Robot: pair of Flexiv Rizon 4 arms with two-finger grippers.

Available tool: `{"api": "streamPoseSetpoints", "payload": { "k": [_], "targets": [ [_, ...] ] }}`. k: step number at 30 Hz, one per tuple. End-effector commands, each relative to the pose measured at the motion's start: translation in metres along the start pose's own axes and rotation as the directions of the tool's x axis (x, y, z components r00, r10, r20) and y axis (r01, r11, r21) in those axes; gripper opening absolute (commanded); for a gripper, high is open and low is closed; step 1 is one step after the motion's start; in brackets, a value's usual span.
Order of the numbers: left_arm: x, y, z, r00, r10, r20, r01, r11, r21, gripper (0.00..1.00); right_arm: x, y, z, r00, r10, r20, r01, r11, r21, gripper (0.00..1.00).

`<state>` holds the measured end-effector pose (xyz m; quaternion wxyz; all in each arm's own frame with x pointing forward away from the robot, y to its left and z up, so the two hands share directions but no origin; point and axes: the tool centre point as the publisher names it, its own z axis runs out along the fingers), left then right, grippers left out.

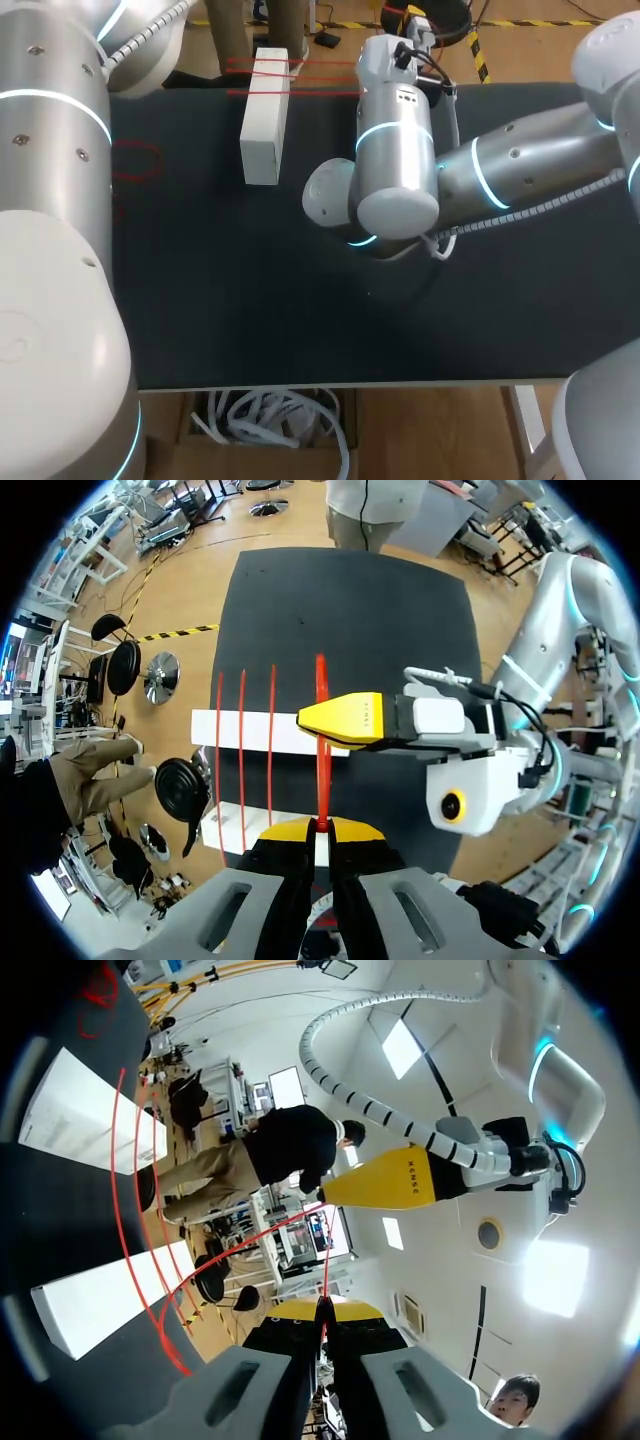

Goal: Grab the tape and strap the tape.

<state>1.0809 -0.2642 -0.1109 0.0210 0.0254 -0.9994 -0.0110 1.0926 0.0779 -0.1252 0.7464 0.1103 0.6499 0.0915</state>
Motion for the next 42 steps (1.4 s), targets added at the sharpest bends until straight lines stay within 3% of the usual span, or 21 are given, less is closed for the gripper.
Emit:
{"api": "streamPoseSetpoints", "payload": {
  "k": [1, 42],
  "targets": [
    [-0.0015, -0.0005, -0.0020, 1.000, 0.001, -0.004, -0.001, 1.000, -0.006, 0.00, -0.0026, 0.0001, -0.0011, 1.000, 0.001, -0.006, -0.001, 1.000, 0.005, 0.00],
    [-0.0015, -0.0005, -0.0020, 1.000, 0.001, -0.004, -0.001, 1.000, -0.006, 0.00, -0.0109, -0.0048, -0.0011, 0.999, -0.001, 0.041, 0.001, 1.000, -0.006, 0.00]
  ]
}}
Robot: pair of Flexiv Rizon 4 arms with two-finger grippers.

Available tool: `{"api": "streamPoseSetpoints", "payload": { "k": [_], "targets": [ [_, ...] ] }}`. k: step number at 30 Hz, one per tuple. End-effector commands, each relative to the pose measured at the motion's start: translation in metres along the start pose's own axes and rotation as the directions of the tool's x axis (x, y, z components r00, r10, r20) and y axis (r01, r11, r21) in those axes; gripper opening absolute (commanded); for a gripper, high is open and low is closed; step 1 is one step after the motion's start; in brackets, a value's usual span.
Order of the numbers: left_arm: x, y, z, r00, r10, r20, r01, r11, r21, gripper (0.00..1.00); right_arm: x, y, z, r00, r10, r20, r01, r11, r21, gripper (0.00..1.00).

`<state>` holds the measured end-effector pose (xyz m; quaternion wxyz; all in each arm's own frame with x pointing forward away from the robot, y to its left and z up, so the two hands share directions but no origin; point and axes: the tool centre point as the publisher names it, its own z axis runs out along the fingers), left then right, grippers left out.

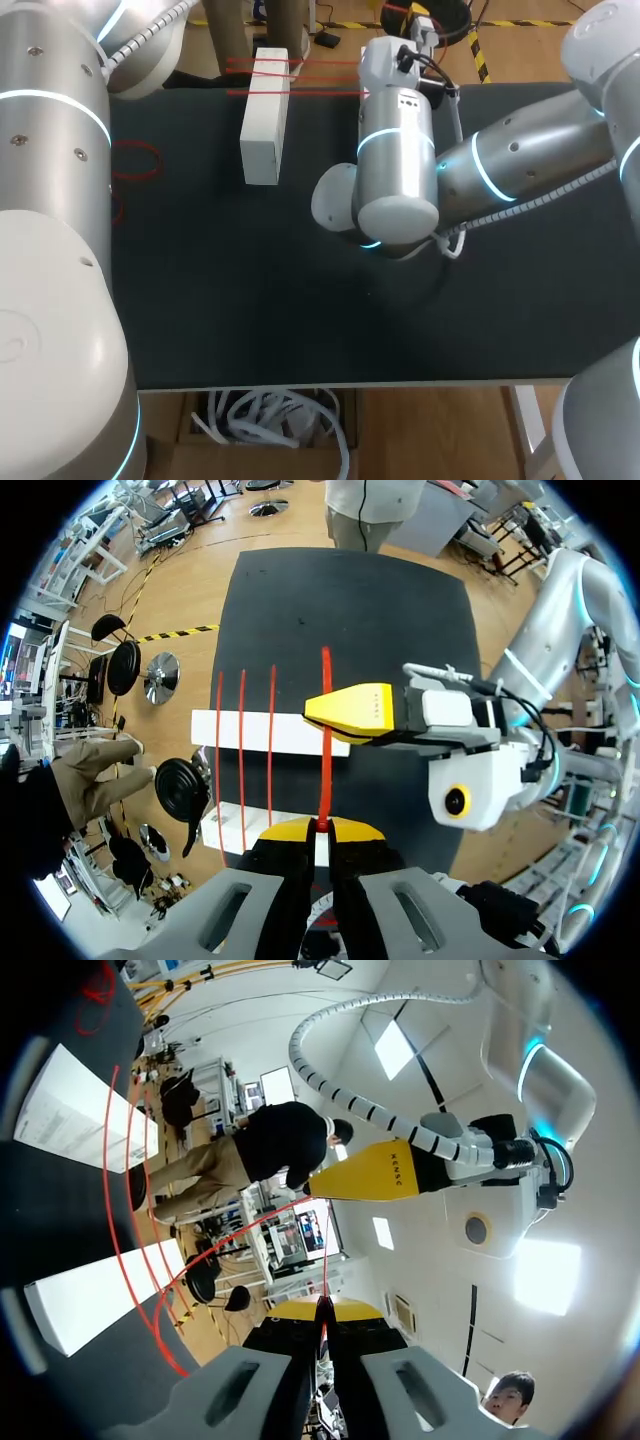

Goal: Grab the tape and strap the tape.

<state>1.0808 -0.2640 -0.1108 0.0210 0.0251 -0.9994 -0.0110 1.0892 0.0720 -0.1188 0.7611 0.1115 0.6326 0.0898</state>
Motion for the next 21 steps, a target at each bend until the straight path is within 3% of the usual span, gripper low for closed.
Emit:
{"api": "streamPoseSetpoints", "payload": {
  "k": [1, 21],
  "targets": [
    [-0.0015, -0.0008, -0.0019, 1.000, 0.000, -0.004, 0.000, 1.000, -0.006, 0.00, -0.0025, -0.0010, 0.0017, 1.000, -0.001, -0.004, 0.001, 1.000, -0.004, 0.00],
    [-0.0015, -0.0008, -0.0019, 1.000, 0.000, -0.004, 0.000, 1.000, -0.006, 0.00, 0.0036, 0.0081, 0.0076, 1.000, 0.006, -0.012, -0.006, 1.000, -0.024, 0.00]
  ]
}}
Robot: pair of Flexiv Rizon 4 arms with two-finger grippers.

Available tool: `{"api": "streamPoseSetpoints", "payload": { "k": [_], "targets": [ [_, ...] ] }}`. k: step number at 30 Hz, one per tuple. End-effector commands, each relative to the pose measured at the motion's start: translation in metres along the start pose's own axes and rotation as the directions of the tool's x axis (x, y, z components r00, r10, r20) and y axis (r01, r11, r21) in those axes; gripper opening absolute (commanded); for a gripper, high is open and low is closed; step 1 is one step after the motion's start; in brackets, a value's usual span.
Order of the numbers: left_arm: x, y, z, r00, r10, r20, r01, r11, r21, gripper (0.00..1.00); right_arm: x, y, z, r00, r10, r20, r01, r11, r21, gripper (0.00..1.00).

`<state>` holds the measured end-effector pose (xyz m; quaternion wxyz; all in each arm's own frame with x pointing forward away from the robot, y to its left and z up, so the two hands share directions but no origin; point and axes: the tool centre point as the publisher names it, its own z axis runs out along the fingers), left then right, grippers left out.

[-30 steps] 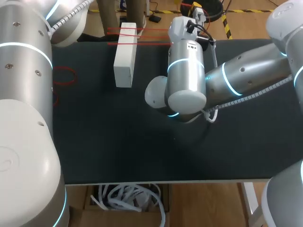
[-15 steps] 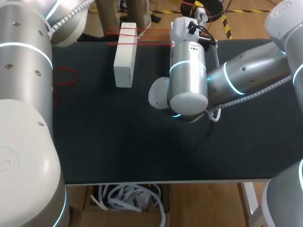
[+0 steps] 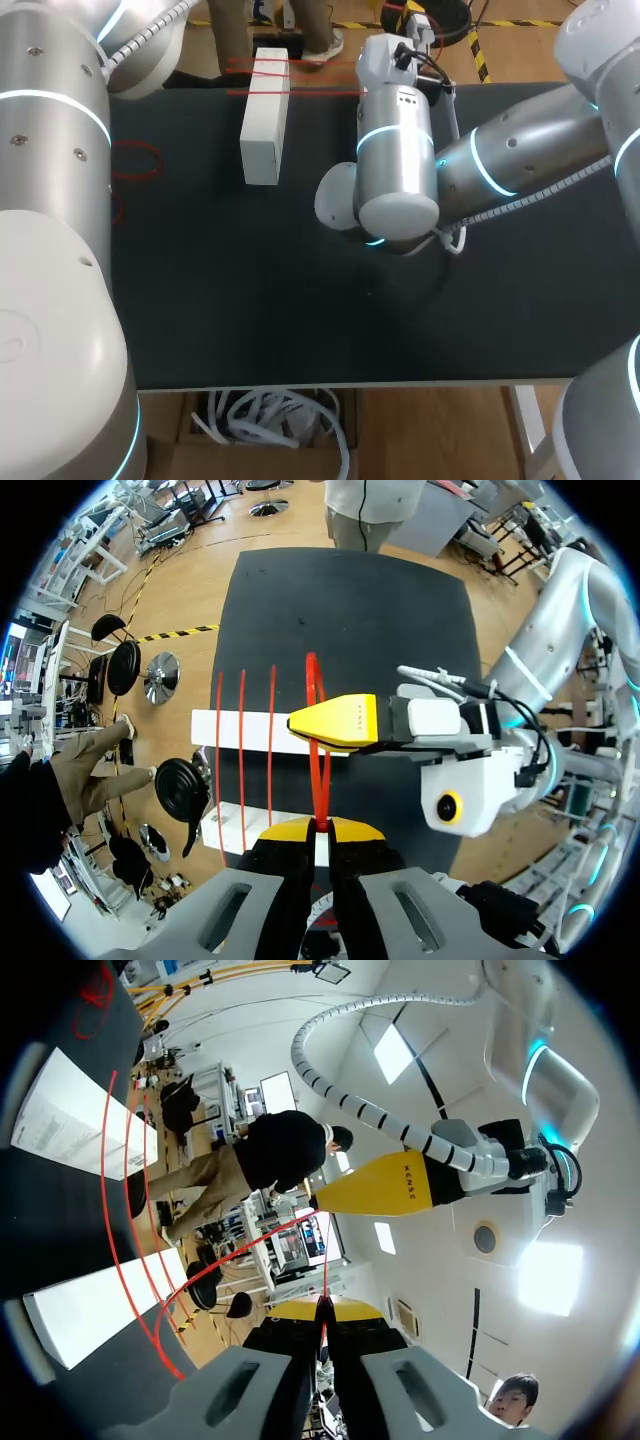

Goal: Grab the tape and strap the tape.

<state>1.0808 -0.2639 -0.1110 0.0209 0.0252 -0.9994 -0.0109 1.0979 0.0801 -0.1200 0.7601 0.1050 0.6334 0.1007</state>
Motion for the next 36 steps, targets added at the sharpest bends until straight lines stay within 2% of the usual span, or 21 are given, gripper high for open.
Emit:
{"api": "streamPoseSetpoints", "payload": {
  "k": [1, 36],
  "targets": [
    [-0.0015, -0.0008, -0.0021, 1.000, 0.000, -0.004, -0.001, 1.000, -0.006, 0.00, -0.0013, 0.0006, -0.0005, 1.000, -0.003, -0.006, 0.003, 1.000, -0.001, 0.00],
    [-0.0015, -0.0008, -0.0021, 1.000, 0.000, -0.004, -0.001, 1.000, -0.006, 0.00, 0.0028, 0.0023, -0.0067, 1.000, -0.007, -0.008, 0.007, 1.000, 0.000, 0.00]
  ]
}}
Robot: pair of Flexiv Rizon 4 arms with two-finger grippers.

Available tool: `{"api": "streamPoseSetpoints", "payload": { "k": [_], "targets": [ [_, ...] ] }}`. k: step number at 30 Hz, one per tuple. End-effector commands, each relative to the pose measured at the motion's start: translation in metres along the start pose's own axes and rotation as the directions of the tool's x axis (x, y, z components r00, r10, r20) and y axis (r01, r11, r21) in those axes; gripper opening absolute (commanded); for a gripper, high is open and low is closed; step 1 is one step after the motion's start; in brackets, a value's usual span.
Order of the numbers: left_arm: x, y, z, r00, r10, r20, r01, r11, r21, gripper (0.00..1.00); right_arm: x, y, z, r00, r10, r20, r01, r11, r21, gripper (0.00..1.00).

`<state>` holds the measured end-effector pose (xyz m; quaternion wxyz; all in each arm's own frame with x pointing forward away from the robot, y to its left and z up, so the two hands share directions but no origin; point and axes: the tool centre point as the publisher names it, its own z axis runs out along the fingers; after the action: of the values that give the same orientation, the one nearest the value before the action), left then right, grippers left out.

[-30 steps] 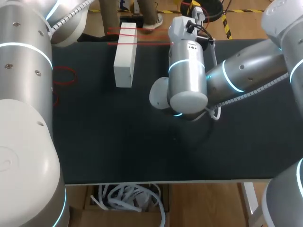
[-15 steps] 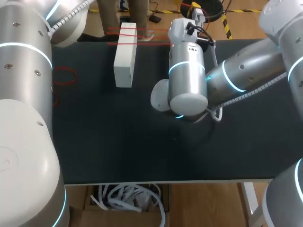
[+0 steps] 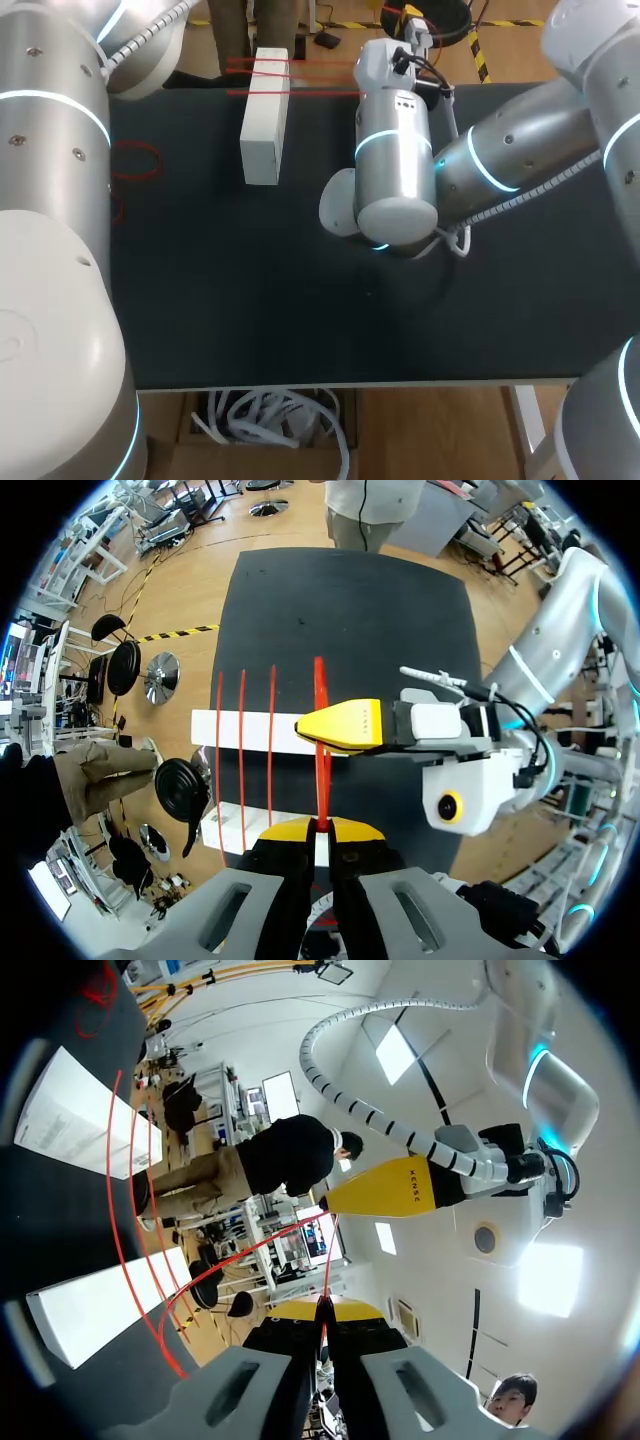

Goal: Grab the tape and strap the tape.

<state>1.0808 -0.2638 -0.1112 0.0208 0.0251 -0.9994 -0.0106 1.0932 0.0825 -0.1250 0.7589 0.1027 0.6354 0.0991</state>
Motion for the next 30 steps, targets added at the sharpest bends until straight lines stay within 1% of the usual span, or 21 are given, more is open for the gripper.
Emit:
{"api": "streamPoseSetpoints", "payload": {
  "k": [1, 18, 30],
  "targets": [
    [-0.0015, -0.0009, -0.0023, 1.000, 0.000, -0.005, 0.000, 1.000, -0.007, 0.00, -0.0017, 0.0015, -0.0012, 1.000, -0.002, -0.003, 0.002, 1.000, 0.000, 0.00],
    [-0.0015, -0.0009, -0.0023, 1.000, 0.000, -0.005, 0.000, 1.000, -0.007, 0.00, -0.0049, -0.0028, 0.0020, 0.999, -0.015, 0.028, 0.015, 1.000, 0.022, 0.00],
    [-0.0015, -0.0009, -0.0023, 1.000, 0.000, -0.005, 0.000, 1.000, -0.007, 0.00, -0.0014, 0.0035, 0.0034, 1.000, -0.013, 0.016, 0.013, 1.000, 0.004, 0.00]
  ]
}}
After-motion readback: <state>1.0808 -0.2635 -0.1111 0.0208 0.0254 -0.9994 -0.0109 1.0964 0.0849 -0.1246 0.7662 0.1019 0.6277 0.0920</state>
